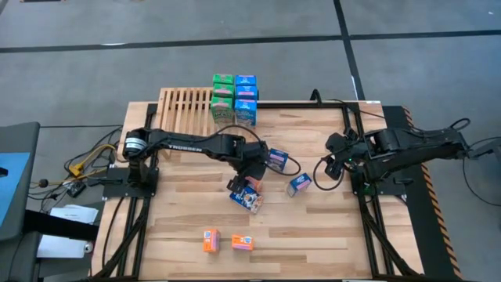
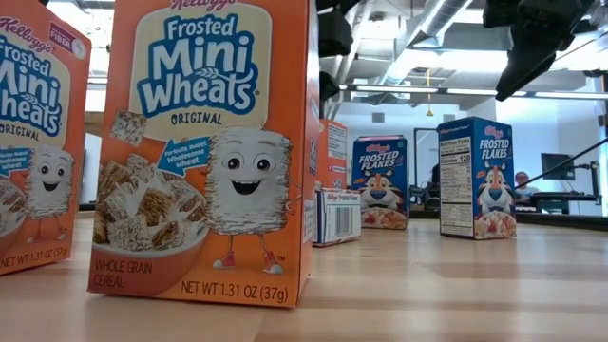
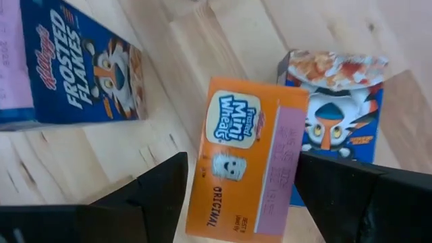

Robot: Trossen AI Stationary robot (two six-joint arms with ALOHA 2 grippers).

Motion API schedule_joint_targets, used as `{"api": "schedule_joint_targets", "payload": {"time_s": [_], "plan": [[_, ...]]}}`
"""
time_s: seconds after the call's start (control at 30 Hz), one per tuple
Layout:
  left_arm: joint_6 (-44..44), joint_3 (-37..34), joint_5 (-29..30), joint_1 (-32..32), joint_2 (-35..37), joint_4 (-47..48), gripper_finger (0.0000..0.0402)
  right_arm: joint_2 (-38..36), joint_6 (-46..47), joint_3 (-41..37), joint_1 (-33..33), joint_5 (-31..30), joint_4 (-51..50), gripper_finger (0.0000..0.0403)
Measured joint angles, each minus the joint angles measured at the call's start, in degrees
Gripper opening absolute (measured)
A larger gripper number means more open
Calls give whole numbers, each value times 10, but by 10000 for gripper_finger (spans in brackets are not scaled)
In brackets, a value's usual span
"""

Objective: Stack cereal on shelf
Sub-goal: Put the top orange cereal box on the shelf

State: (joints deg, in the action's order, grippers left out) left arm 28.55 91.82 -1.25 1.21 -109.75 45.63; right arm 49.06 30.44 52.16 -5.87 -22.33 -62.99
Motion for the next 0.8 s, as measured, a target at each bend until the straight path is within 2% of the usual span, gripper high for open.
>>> {"api": "schedule_joint_targets", "payload": {"time_s": [0.2,0.53,0.8], "plan": [[10,-1,4,-1,0,-2,241,0,0,0,0,0,0,240],[17,-11,0,-3,0,-18,166,0,0,0,0,-1,0,240],[-38,29,3,-3,3,14,168,0,-2,0,0,-1,0,240]]}}
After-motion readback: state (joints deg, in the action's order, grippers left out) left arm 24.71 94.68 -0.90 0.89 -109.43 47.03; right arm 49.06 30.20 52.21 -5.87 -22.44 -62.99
